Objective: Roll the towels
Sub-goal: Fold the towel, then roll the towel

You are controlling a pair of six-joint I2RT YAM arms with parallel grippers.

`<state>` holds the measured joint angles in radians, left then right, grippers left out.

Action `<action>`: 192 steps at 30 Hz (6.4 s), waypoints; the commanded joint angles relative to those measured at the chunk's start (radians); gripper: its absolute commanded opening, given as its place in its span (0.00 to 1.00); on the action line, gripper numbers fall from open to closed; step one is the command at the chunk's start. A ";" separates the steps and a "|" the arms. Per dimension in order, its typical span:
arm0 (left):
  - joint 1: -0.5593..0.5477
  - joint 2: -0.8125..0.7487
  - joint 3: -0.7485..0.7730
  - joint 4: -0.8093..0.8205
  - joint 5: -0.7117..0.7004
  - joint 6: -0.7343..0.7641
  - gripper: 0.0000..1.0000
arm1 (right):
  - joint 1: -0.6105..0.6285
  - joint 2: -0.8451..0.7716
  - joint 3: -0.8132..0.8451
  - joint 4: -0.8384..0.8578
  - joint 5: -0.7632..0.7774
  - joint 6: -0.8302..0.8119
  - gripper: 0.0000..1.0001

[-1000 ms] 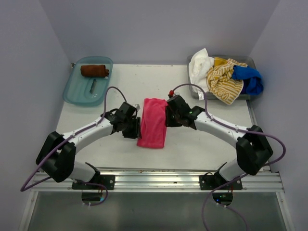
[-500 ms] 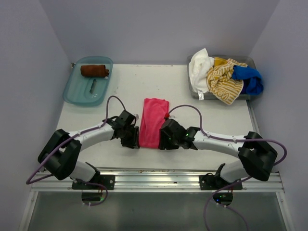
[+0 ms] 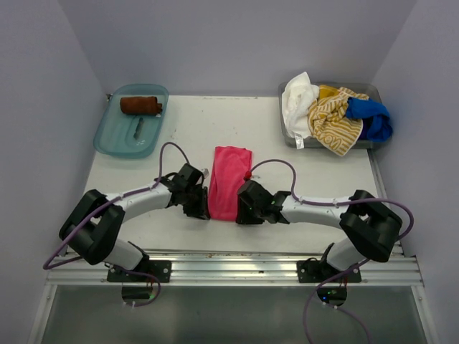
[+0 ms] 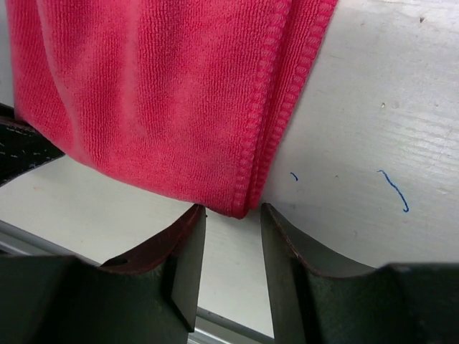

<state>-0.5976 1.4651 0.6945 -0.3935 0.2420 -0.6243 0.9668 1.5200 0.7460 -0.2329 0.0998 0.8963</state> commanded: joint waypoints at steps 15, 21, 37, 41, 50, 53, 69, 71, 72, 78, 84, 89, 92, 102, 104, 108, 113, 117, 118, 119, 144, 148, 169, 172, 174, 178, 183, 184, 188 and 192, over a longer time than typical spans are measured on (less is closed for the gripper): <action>0.004 -0.032 0.060 -0.034 -0.070 -0.018 0.00 | 0.001 -0.067 0.007 -0.022 0.144 0.027 0.00; 0.005 -0.054 0.134 -0.093 -0.079 -0.026 0.00 | 0.001 -0.095 0.071 -0.098 0.202 0.003 0.00; 0.084 0.172 0.364 -0.113 -0.072 0.011 0.00 | -0.106 0.074 0.271 -0.143 0.247 -0.112 0.00; 0.102 0.221 0.379 -0.096 -0.064 0.018 0.00 | -0.140 0.130 0.289 -0.134 0.229 -0.129 0.00; 0.108 0.233 0.404 -0.105 -0.098 0.028 0.32 | -0.162 0.166 0.337 -0.166 0.236 -0.169 0.11; 0.108 0.175 0.427 -0.146 -0.153 0.031 0.44 | -0.162 0.099 0.325 -0.167 0.241 -0.171 0.21; 0.076 0.182 0.422 -0.065 0.002 0.008 0.20 | -0.148 0.100 0.345 -0.131 0.163 -0.145 0.15; 0.076 0.199 0.445 -0.073 -0.006 0.011 0.20 | -0.146 0.104 0.351 -0.140 0.172 -0.137 0.13; 0.076 0.199 0.451 -0.085 -0.012 0.012 0.19 | -0.148 0.100 0.348 -0.137 0.175 -0.137 0.13; 0.076 0.098 0.430 -0.105 -0.076 0.011 0.22 | -0.146 0.036 0.322 -0.146 0.169 -0.146 0.13; 0.076 -0.018 0.323 -0.146 -0.066 0.018 0.24 | -0.099 -0.055 0.240 -0.158 0.124 -0.139 0.20; 0.067 -0.081 0.174 -0.085 -0.004 0.000 0.24 | -0.042 -0.086 0.158 -0.100 0.061 -0.077 0.22; 0.055 -0.071 0.128 -0.019 0.046 -0.020 0.21 | -0.027 -0.038 0.164 -0.086 0.046 -0.069 0.21; 0.038 0.086 0.020 0.087 0.010 -0.003 0.17 | -0.025 0.120 0.127 -0.082 0.060 -0.042 0.16; 0.038 0.097 0.031 0.062 -0.004 0.005 0.15 | -0.023 0.080 0.121 -0.092 0.066 -0.042 0.16; 0.038 0.011 0.068 0.004 -0.035 0.008 0.17 | -0.023 -0.029 0.115 -0.121 0.129 -0.046 0.18; 0.038 -0.080 0.093 -0.064 -0.061 0.008 0.24 | -0.023 -0.089 0.099 -0.141 0.149 -0.056 0.27; 0.038 -0.094 0.024 -0.030 -0.038 0.008 0.38 | -0.020 -0.067 0.078 -0.114 0.104 -0.054 0.36; 0.038 -0.083 0.013 -0.021 -0.018 0.009 0.43 | -0.019 -0.064 0.070 -0.106 0.098 -0.051 0.37; 0.038 -0.077 0.001 0.005 0.002 0.020 0.49 | -0.016 -0.064 0.059 -0.100 0.098 -0.048 0.39; 0.035 -0.008 -0.029 0.093 0.026 -0.023 0.00 | -0.005 -0.026 0.038 -0.031 0.120 -0.042 0.02; 0.035 -0.044 0.006 0.056 -0.006 -0.032 0.00 | -0.005 -0.053 0.065 -0.062 0.139 -0.056 0.00; 0.076 0.109 0.326 -0.071 -0.066 -0.034 0.00 | -0.111 0.055 0.285 -0.149 0.252 -0.189 0.00; 0.096 0.155 0.347 -0.059 -0.055 -0.031 0.00 | -0.154 0.103 0.311 -0.141 0.229 -0.212 0.00; 0.108 0.185 0.356 -0.059 -0.055 -0.029 0.00 | -0.168 0.126 0.323 -0.135 0.216 -0.223 0.00; 0.124 0.233 0.358 -0.048 -0.049 -0.023 0.00 | -0.192 0.187 0.339 -0.118 0.206 -0.235 0.00; 0.131 0.278 0.364 -0.050 -0.032 -0.009 0.00 | -0.201 0.232 0.346 -0.100 0.189 -0.238 0.01; 0.130 0.275 0.370 -0.053 -0.035 -0.008 0.03 | -0.201 0.235 0.351 -0.103 0.184 -0.238 0.01; 0.130 0.193 0.376 -0.076 -0.082 -0.009 0.26 | -0.201 0.247 0.357 -0.108 0.169 -0.241 0.01; 0.130 0.069 0.375 -0.119 -0.158 -0.035 0.34 | -0.201 0.252 0.362 -0.118 0.163 -0.241 0.01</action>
<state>-0.4778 1.6516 1.0389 -0.4805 0.1574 -0.6540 0.7712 1.7519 1.0760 -0.3466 0.2691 0.6689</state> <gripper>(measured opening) 0.340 0.014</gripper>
